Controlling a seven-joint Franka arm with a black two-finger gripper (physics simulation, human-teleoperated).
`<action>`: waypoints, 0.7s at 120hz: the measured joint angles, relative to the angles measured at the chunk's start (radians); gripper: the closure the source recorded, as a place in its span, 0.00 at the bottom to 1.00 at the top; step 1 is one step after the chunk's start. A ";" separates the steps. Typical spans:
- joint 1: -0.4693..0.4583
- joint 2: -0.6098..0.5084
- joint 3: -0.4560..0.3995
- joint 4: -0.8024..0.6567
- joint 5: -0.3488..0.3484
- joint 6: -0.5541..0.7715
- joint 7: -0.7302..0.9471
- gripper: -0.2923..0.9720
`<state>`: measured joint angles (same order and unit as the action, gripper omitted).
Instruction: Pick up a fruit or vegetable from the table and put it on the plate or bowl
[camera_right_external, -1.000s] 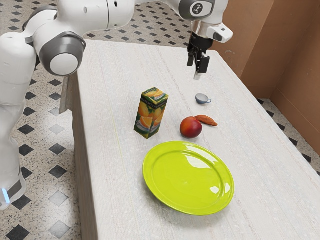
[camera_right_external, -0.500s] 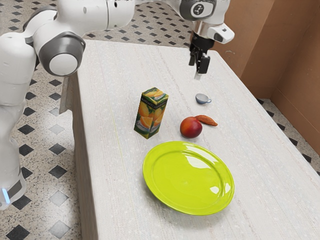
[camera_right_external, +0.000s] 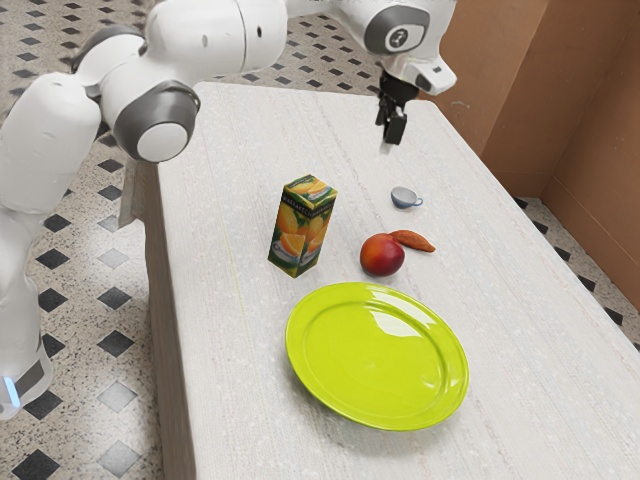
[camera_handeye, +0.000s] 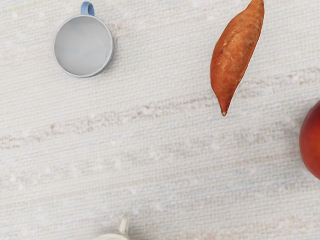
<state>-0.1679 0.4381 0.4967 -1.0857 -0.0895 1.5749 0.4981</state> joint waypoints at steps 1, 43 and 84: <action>0.002 0.008 0.000 0.010 -0.006 0.000 0.004 0.23; 0.183 0.229 -0.177 0.160 -0.139 -0.018 0.143 0.23; 0.183 0.246 -0.196 0.154 -0.134 -0.080 0.236 0.23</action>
<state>0.0155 0.6840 0.3004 -0.9316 -0.2238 1.4952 0.7341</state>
